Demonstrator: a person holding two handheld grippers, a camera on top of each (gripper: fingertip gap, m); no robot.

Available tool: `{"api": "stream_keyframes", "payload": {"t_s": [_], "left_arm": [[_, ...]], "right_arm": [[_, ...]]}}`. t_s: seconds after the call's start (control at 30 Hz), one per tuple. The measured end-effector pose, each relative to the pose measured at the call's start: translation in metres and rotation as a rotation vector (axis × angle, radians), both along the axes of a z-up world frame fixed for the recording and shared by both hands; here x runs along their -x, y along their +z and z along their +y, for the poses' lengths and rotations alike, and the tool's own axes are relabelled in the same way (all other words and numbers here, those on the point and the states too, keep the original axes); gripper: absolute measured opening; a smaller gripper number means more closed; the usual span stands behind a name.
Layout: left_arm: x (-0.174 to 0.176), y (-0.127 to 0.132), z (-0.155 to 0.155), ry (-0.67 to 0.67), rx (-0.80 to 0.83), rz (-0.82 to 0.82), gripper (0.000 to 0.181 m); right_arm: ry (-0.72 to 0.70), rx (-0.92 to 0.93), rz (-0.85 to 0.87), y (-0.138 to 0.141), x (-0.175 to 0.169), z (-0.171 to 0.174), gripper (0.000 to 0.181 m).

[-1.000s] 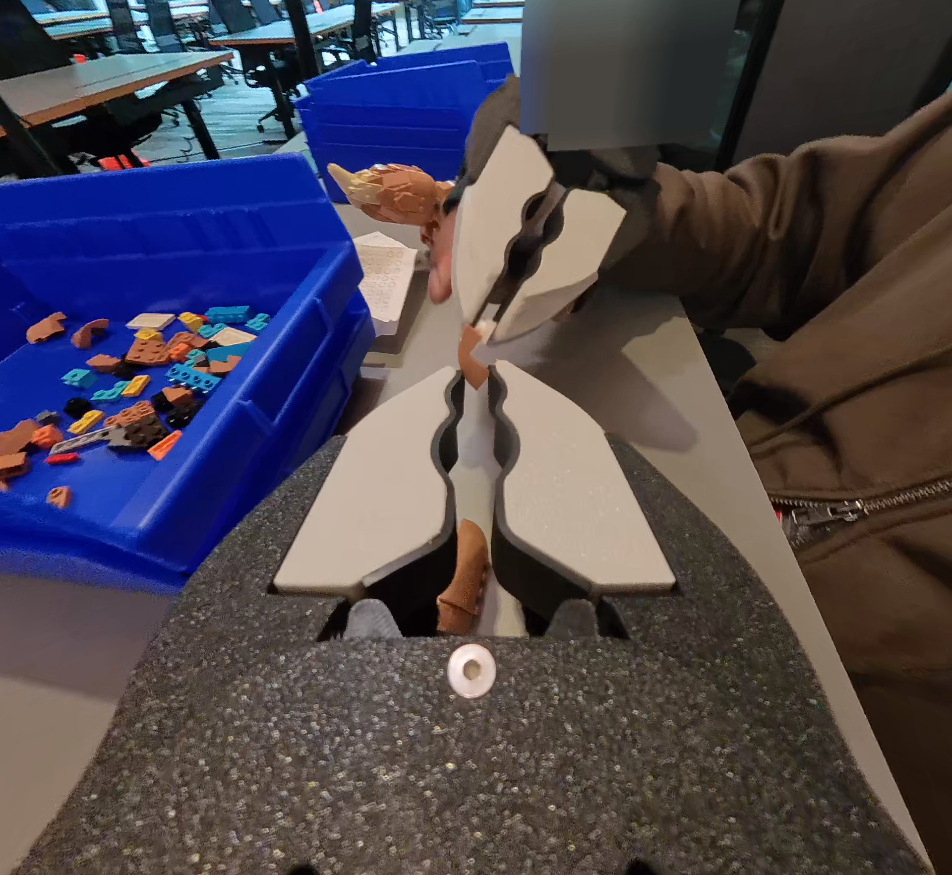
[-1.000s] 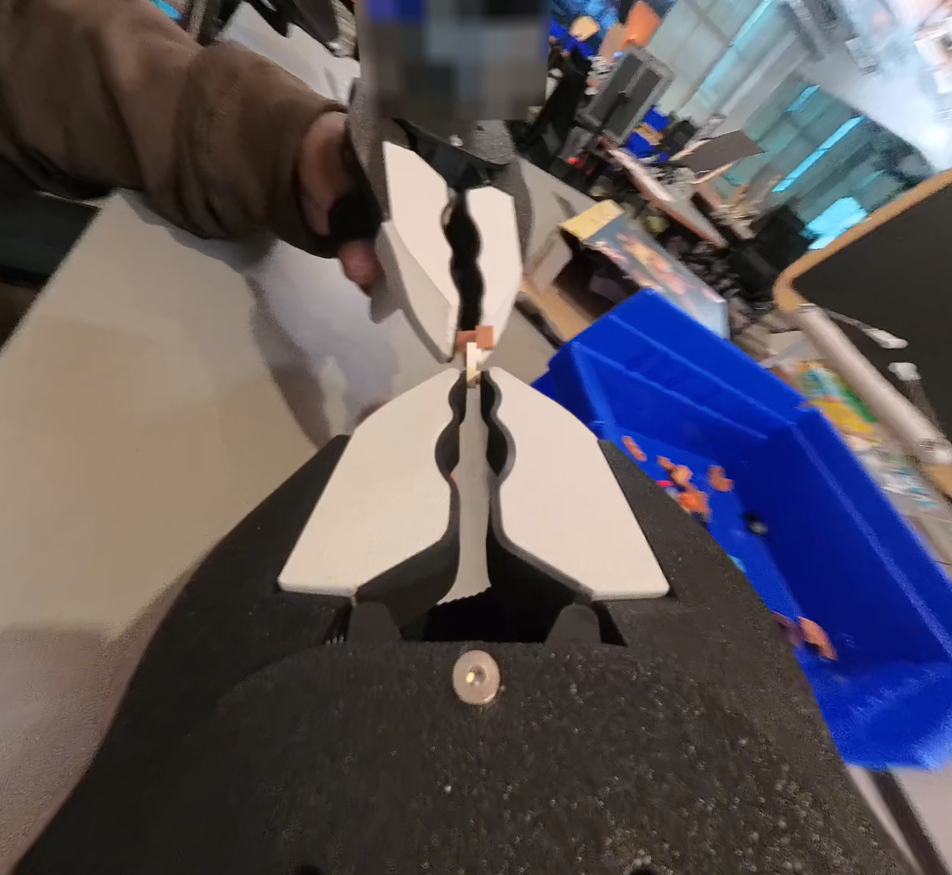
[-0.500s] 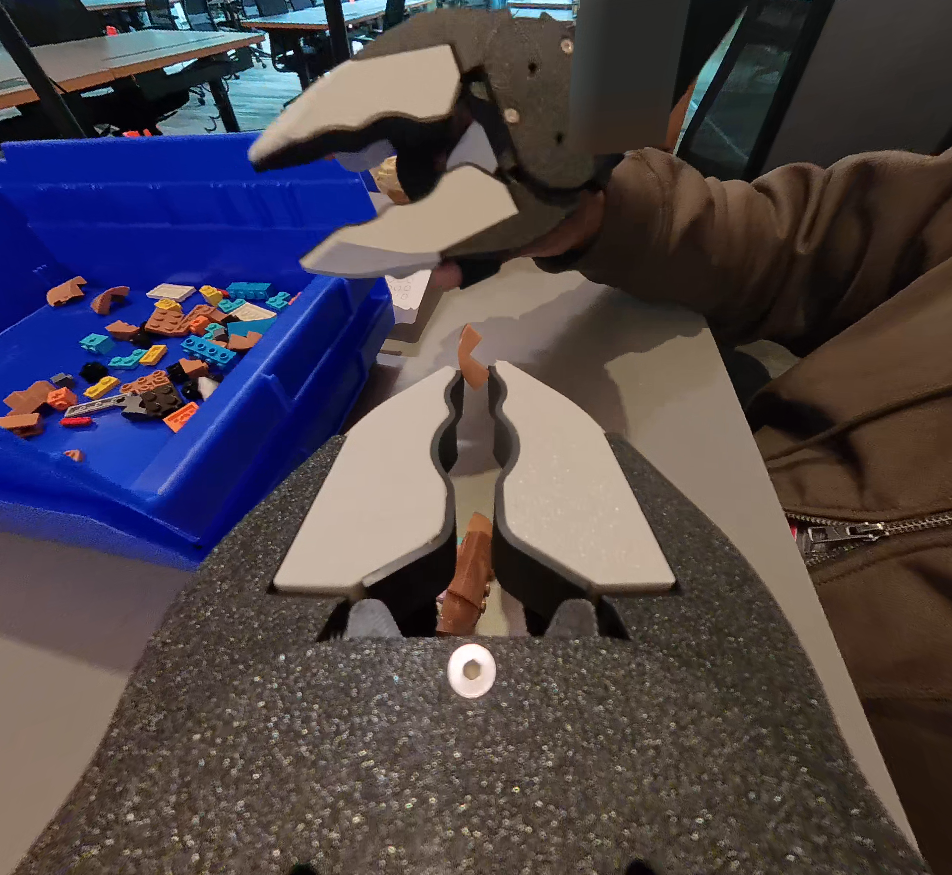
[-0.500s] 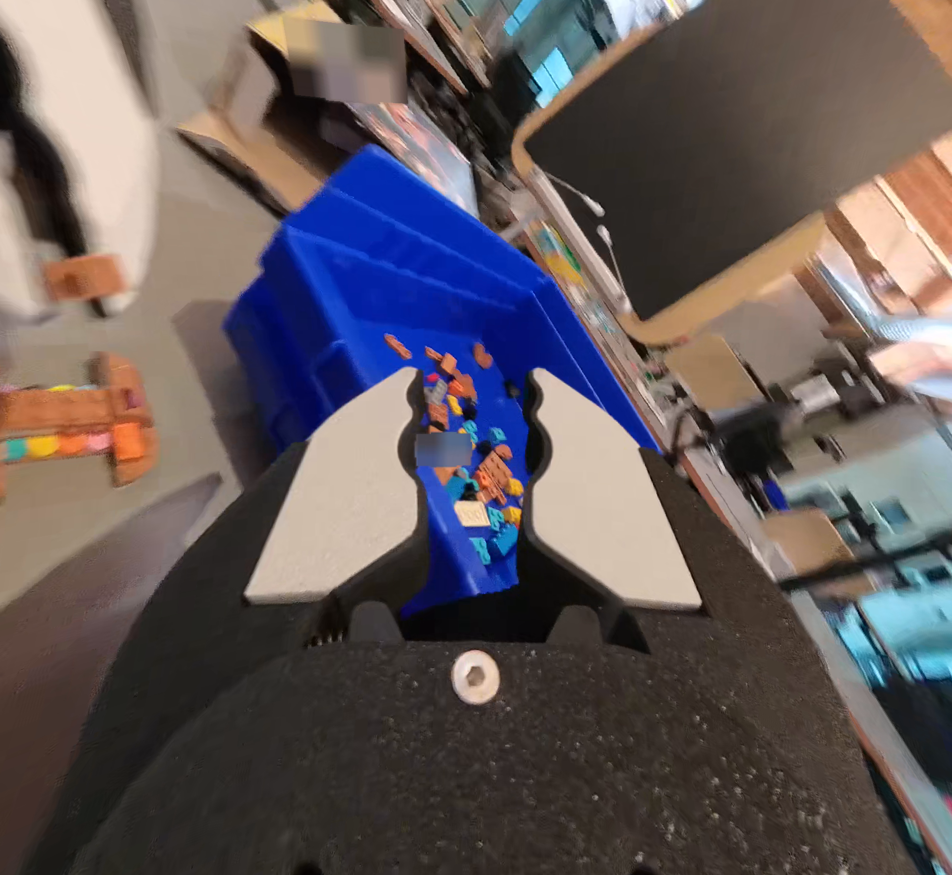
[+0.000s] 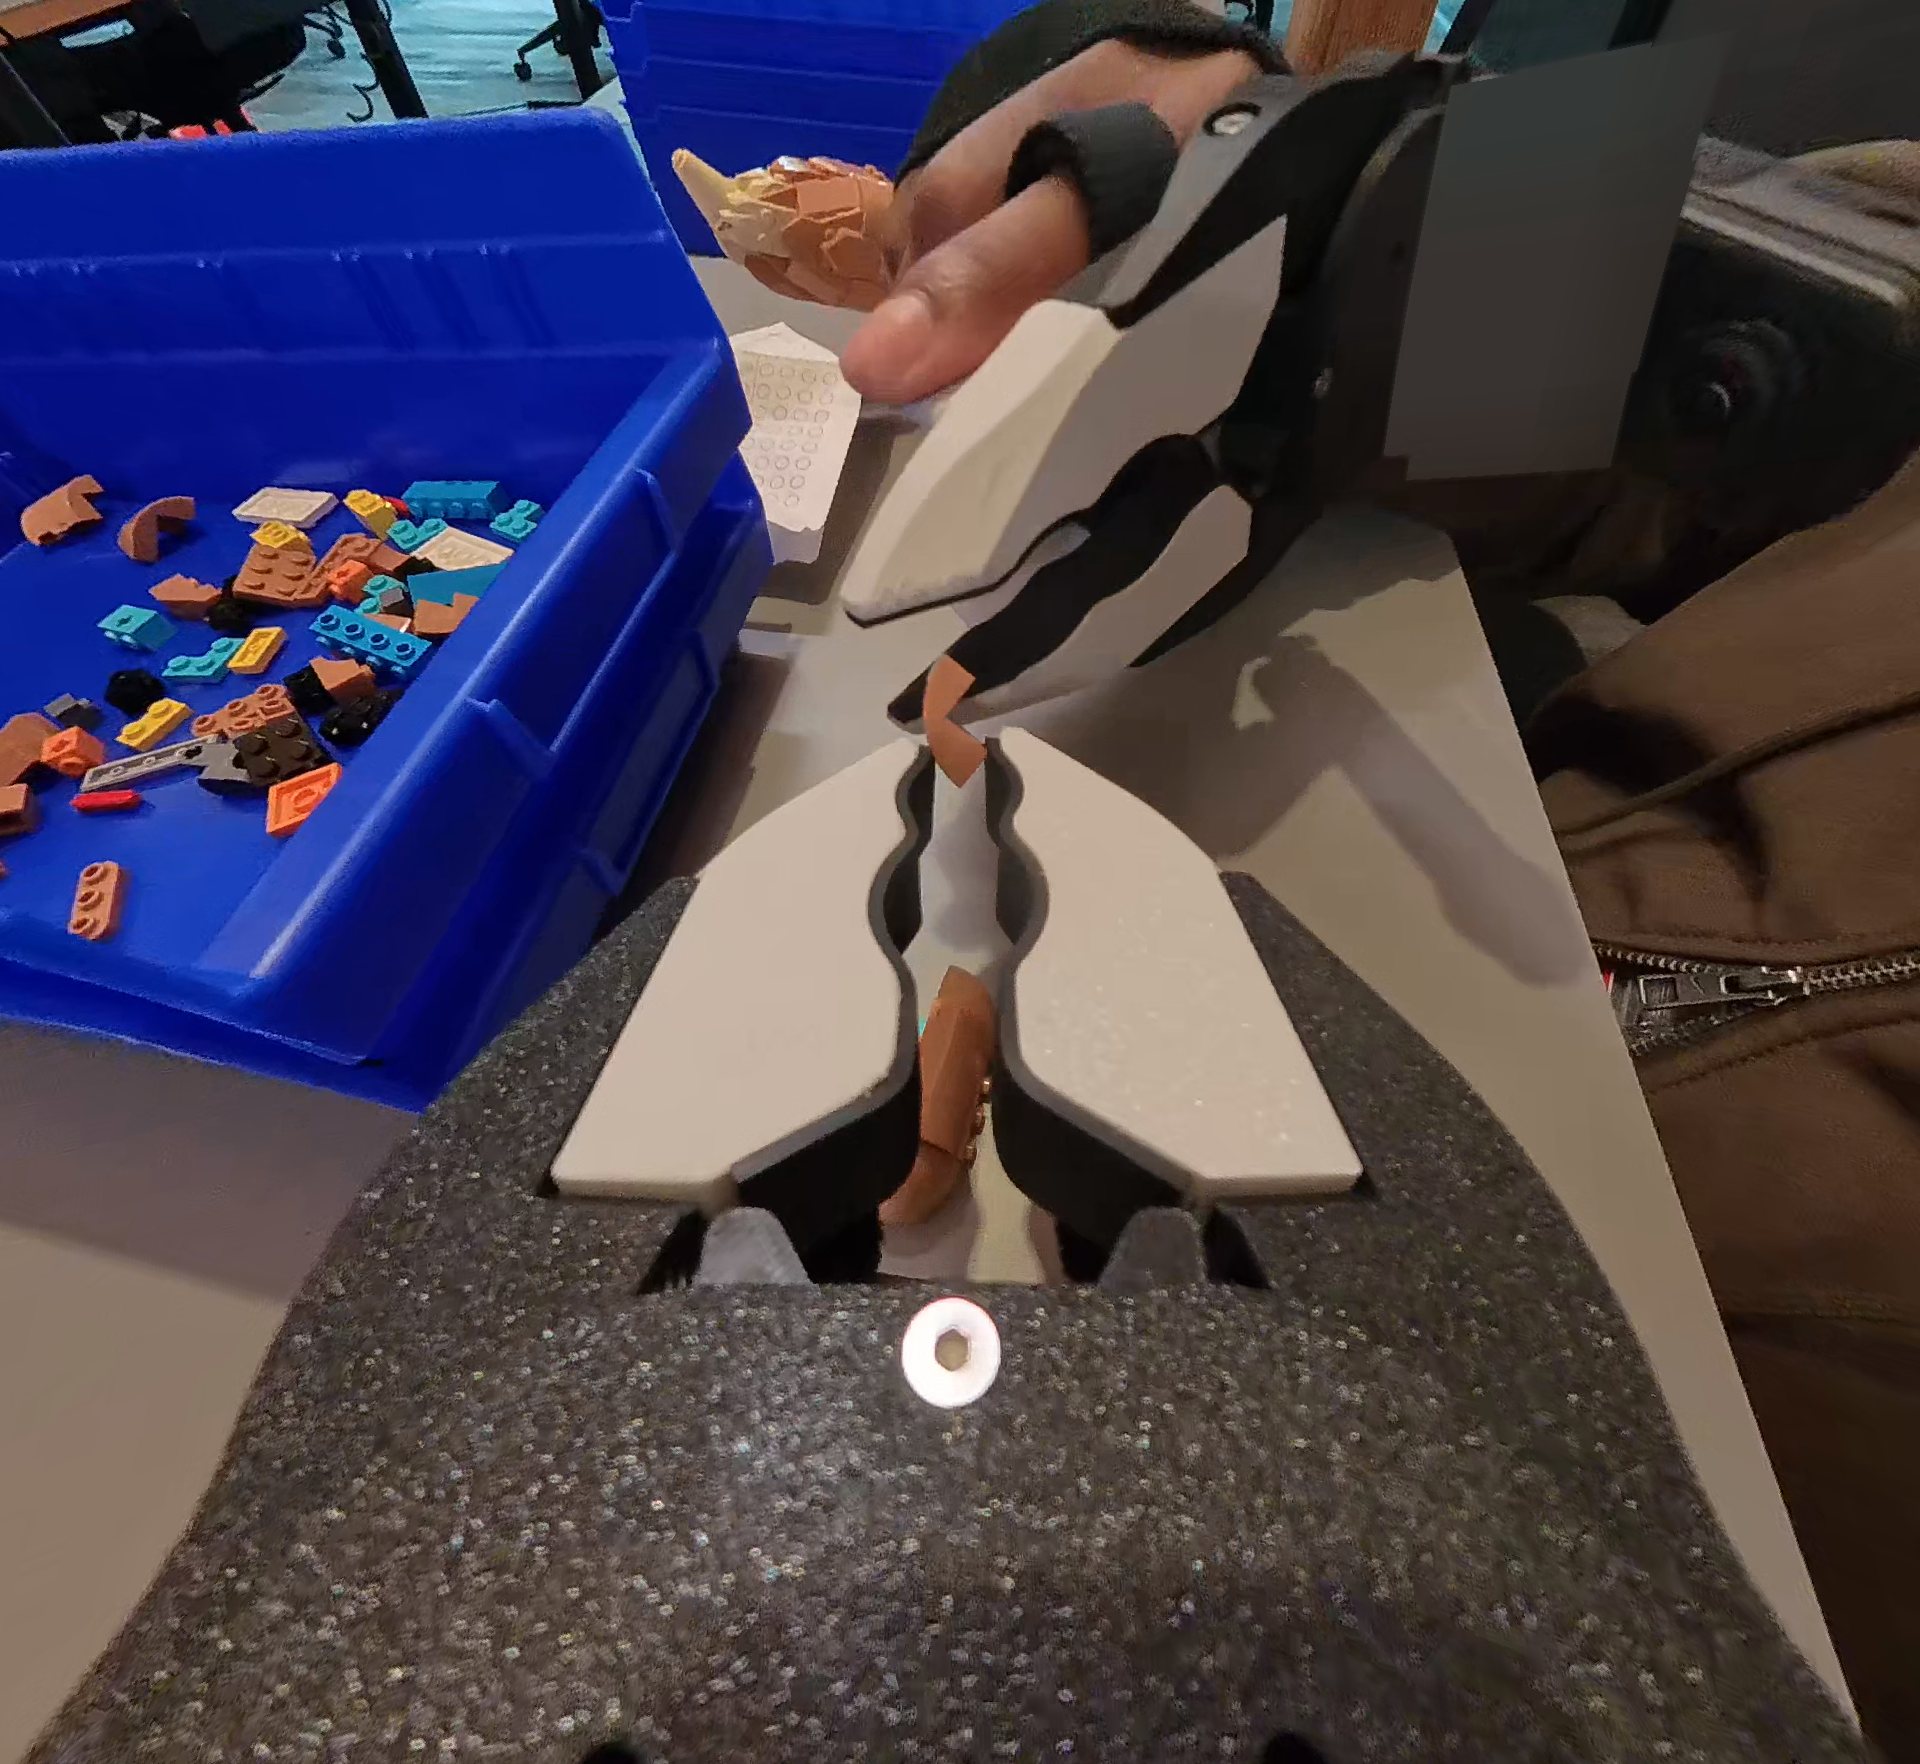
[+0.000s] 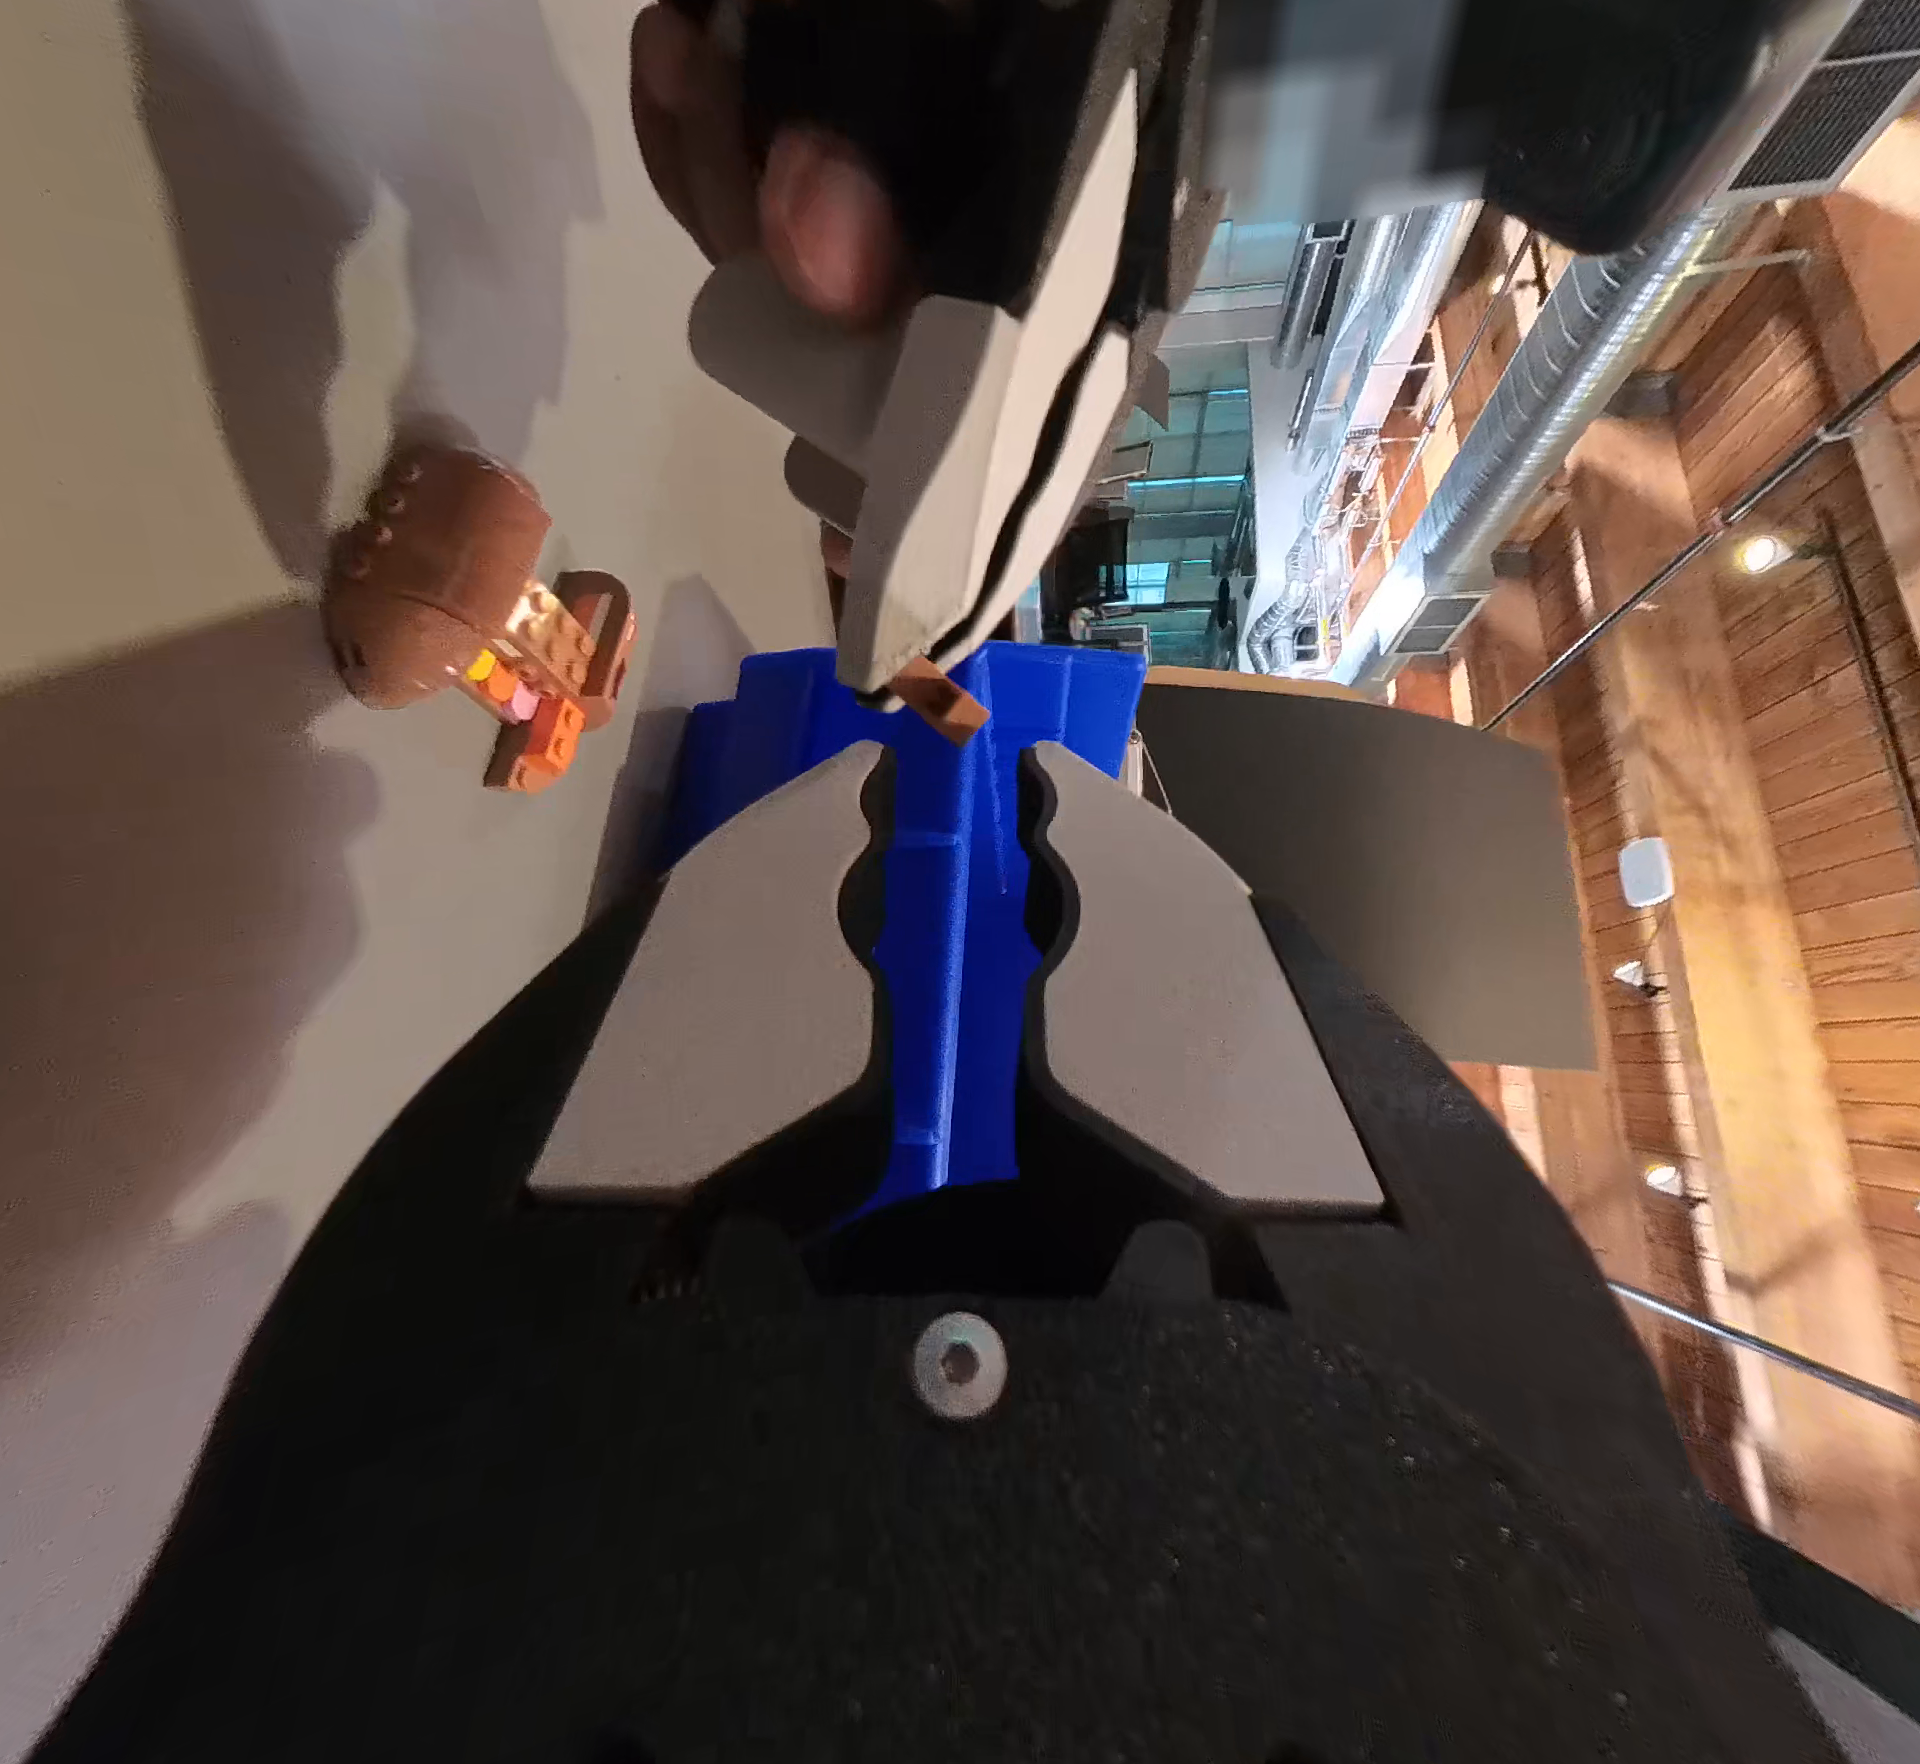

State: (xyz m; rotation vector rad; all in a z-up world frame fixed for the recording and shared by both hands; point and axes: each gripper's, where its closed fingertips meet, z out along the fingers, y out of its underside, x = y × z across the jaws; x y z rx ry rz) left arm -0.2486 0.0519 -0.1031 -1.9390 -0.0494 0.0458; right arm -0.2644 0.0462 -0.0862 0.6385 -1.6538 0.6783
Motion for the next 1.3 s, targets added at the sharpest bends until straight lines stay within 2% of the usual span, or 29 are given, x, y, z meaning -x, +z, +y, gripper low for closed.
{"api": "stream_keyframes", "payload": {"t_s": [0.17,0.23,0.37,0.47,0.57,0.63,0.67,0.73,0.8,0.97,1.03,1.13,1.3], "left_arm": [[0.001,-0.008,-0.001,0.009,0.048,-0.02,0.009],[0.0,-0.012,-0.001,0.001,0.065,-0.029,0.009],[0.003,-0.014,0.0,0.02,0.075,-0.015,0.01],[0.01,0.0,0.0,0.059,-0.012,-0.008,0.012],[0.019,0.019,-0.005,0.115,-0.114,0.014,0.02],[0.026,0.032,-0.009,0.159,-0.183,0.019,0.022],[0.03,0.035,-0.011,0.178,-0.202,0.012,0.022],[0.036,0.033,-0.015,0.211,-0.199,-0.012,0.021],[0.043,0.024,-0.018,0.244,-0.154,-0.036,0.022],[0.047,-0.005,-0.024,0.263,0.013,-0.113,0.027],[0.043,-0.014,-0.025,0.235,0.072,-0.13,0.031],[0.038,-0.034,-0.032,0.204,0.219,-0.116,0.036],[0.042,-0.058,-0.04,0.241,0.363,-0.102,0.036]], "right_arm": [[0.004,-0.044,0.078,-0.004,-0.003,-0.007,0.022],[-0.006,-0.09,0.099,-0.011,-0.002,-0.007,0.014],[-0.033,-0.119,0.118,-0.016,0.002,-0.006,0.011],[-0.071,-0.055,0.13,-0.003,0.007,-0.004,0.01],[-0.13,0.086,0.151,0.024,0.016,0.004,0.009],[-0.254,0.236,0.186,0.051,0.037,0.019,0.009],[-0.381,0.311,0.183,0.061,0.056,0.035,0.01],[-0.606,0.362,0.062,0.054,0.095,0.065,0.016],[-0.67,0.38,-0.068,0.036,0.111,0.081,0.027],[-0.542,0.424,-0.127,0.04,0.093,0.082,0.028],[-0.368,0.419,-0.215,0.039,0.07,0.061,0.027],[-0.136,0.34,-0.386,0.021,0.032,0.03,0.021],[-0.152,0.178,-0.615,-0.033,0.023,0.013,0.022]]}}
